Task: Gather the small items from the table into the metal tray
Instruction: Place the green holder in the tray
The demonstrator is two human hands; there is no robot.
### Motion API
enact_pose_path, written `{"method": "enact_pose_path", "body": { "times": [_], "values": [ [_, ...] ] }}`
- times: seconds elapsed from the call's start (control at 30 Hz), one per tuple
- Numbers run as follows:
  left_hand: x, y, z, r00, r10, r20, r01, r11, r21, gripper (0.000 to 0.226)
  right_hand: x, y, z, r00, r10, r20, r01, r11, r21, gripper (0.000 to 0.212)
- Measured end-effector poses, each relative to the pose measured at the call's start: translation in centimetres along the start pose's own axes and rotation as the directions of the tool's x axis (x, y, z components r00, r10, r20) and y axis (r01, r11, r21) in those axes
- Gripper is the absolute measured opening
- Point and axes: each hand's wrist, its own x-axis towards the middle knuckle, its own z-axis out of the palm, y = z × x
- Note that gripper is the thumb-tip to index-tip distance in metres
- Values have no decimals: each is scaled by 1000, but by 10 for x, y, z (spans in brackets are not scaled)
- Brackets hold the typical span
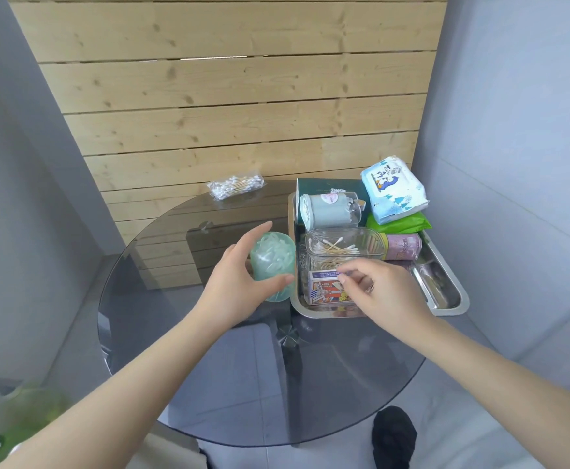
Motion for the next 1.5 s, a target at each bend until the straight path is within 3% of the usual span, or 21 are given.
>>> {"method": "enact_pose_path", "body": {
  "times": [0.13,0.23,0.43,0.7,0.8,0.97,1.1,1.2,1.43,1.5],
  "values": [
    [-4,18,2,998,48,44,-45,997,-61,86,3,-4,-11,994,102,28,-105,971,215,8],
    [-3,36,11,991,96,90,-83,987,-136,83,5,-6,-23,977,199,73,-211,888,409,13],
    [8,69,50,961,183,207,-141,970,-200,77,11,2,-61,930,310,196,-365,726,582,25],
    [33,98,116,940,251,230,-251,968,-29,89,9,40,-89,935,332,125,-349,795,496,24],
    [44,105,137,931,294,216,-323,939,115,77,14,56,-86,900,428,79,-412,778,475,24],
    [69,107,158,885,343,316,-453,792,409,55,22,87,-81,869,491,59,-472,787,398,27],
    [80,105,170,844,315,434,-528,628,571,42,23,106,-73,867,481,135,-498,851,165,34],
    [87,100,175,834,312,456,-546,591,594,50,23,111,-67,873,476,110,-483,874,55,35],
    [87,100,168,844,299,445,-533,554,640,56,27,112,-63,873,485,52,-487,867,105,34],
    [86,100,164,850,274,450,-517,596,615,56,26,110,-61,874,483,48,-486,870,89,36]
  ]
}}
